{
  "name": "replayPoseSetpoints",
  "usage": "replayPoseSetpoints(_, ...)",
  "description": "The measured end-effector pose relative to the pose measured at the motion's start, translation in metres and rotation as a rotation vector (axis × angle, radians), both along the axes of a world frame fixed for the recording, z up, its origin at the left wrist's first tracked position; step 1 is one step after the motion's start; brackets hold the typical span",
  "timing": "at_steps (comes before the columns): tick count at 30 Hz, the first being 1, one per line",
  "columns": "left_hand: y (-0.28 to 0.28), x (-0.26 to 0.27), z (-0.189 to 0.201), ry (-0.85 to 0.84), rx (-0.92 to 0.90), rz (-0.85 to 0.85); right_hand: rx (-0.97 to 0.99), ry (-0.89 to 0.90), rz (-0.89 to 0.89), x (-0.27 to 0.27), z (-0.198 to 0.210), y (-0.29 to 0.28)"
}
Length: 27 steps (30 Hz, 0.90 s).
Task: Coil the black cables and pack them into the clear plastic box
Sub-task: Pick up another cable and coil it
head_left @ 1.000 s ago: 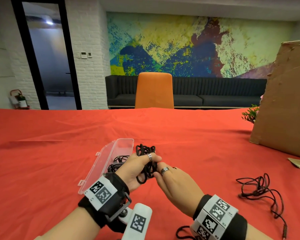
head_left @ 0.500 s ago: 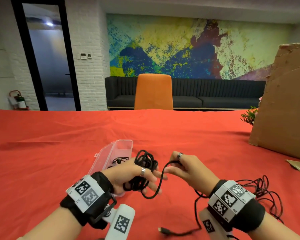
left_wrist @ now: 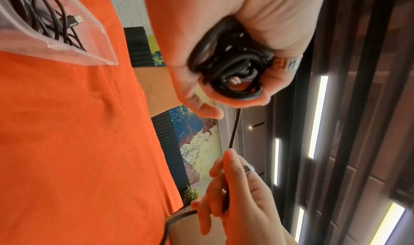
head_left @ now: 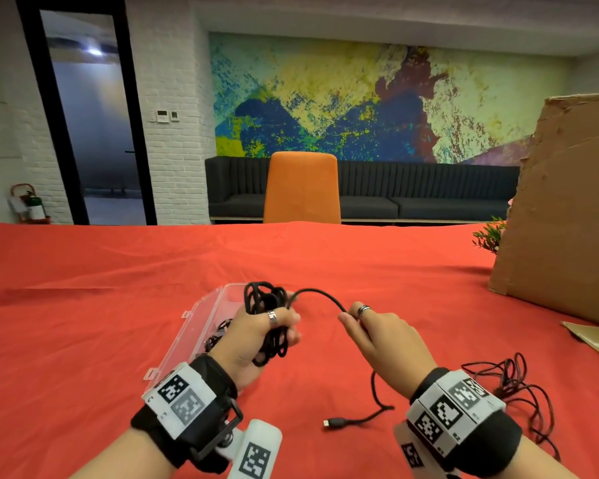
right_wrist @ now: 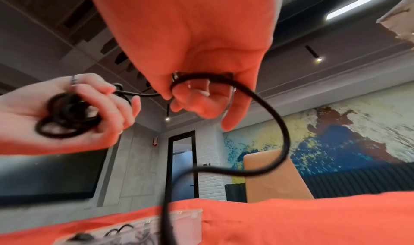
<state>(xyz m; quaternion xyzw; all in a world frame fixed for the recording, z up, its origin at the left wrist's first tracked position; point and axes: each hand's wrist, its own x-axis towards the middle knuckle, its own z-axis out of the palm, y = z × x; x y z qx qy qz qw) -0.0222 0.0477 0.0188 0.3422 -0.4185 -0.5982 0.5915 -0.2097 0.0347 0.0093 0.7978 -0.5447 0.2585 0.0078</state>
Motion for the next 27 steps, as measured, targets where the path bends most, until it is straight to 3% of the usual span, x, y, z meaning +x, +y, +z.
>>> replayPoseSetpoints(2,-0.003,-0.001,-0.001,0.092,-0.011,0.046,-0.019,0.041,0.046,0.005,0.001,0.007)
replayPoseSetpoints(7,0.001,-0.016,-0.003,0.164,-0.017,-0.124,-0.036,0.183,0.197,0.031,-0.006,0.025)
replayPoseSetpoints(13,0.0,-0.007,0.009,0.177,-0.069,-0.095,-0.039,0.143,0.45,0.022,-0.004,0.03)
replayPoseSetpoints(17,0.001,0.012,0.016,-0.012,-0.018,-0.21,0.149,0.071,0.39,0.0,-0.001,0.017)
replayPoseSetpoints(21,0.008,0.014,0.014,-0.321,0.068,-0.465,0.061,0.124,0.348,0.001,0.008,0.008)
replayPoseSetpoints(24,0.011,0.014,0.012,-0.415,0.064,-0.562,0.069,0.12,0.362,0.003,0.015,0.002)
replayPoseSetpoints(27,0.011,0.013,0.009,-0.444,0.058,-0.569,0.095,-0.028,0.421,0.001,0.021,-0.004)
